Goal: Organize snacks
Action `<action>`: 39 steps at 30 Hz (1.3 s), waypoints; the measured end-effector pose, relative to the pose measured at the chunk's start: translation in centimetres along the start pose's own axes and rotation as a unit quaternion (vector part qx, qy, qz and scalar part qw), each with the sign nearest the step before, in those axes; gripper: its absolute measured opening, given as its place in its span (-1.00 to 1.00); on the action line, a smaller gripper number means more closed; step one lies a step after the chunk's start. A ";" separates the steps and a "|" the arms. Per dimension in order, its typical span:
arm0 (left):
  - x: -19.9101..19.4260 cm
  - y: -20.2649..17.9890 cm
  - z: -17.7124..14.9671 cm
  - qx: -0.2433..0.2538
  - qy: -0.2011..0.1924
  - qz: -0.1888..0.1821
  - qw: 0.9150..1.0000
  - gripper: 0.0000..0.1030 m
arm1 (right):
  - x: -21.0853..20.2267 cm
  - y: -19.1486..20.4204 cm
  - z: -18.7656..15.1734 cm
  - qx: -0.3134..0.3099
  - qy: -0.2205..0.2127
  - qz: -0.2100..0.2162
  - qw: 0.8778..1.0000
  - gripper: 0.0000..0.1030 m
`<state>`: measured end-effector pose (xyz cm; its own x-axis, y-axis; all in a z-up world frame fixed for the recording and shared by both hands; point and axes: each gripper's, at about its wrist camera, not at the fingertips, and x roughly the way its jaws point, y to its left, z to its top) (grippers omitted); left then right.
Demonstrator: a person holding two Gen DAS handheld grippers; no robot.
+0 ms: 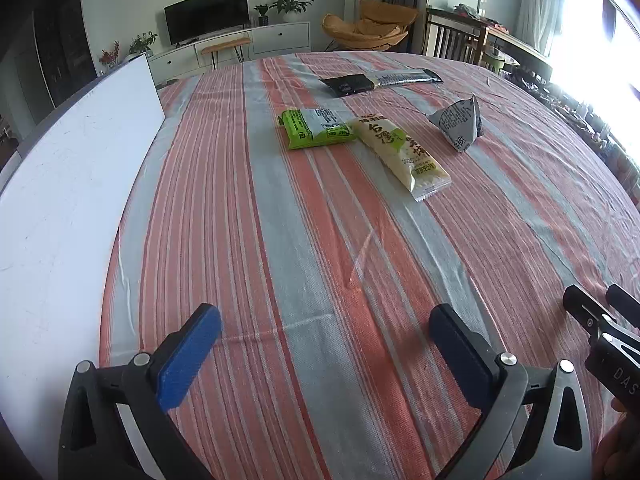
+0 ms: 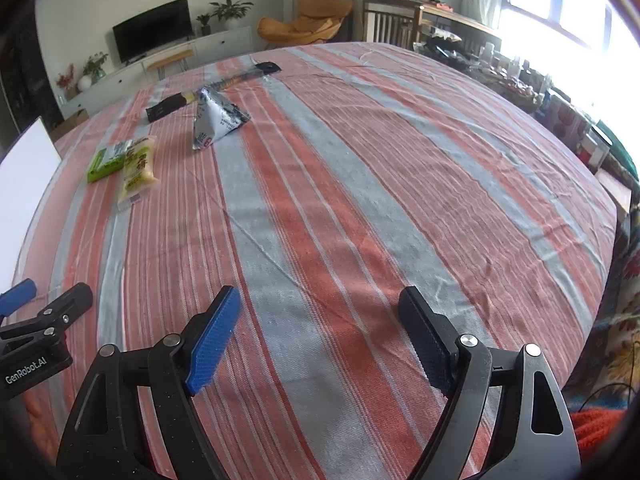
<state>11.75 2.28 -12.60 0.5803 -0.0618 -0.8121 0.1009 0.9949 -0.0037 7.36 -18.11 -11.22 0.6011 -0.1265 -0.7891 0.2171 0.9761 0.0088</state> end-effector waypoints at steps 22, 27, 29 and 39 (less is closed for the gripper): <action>0.0 0.0 0.0 0.000 0.000 0.000 1.000 1.00 | 0.0 0.1 0.0 -0.001 0.001 0.000 1.000 0.68; 0.0 0.0 0.0 0.000 0.000 0.000 1.000 1.00 | 0.0 0.1 0.0 -0.001 0.001 0.000 1.000 0.68; 0.0 0.0 0.0 0.000 0.000 0.000 1.000 1.00 | -0.1 0.1 0.0 -0.001 0.001 0.000 1.000 0.68; 0.1 0.0 0.0 0.000 0.000 0.000 1.000 1.00 | 0.0 0.1 0.0 -0.001 0.001 0.000 1.000 0.68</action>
<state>11.78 2.27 -12.64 0.5805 -0.0618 -0.8119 0.1011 0.9949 -0.0034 7.38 -17.98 -11.16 0.5996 -0.1265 -0.7902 0.2154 0.9765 0.0072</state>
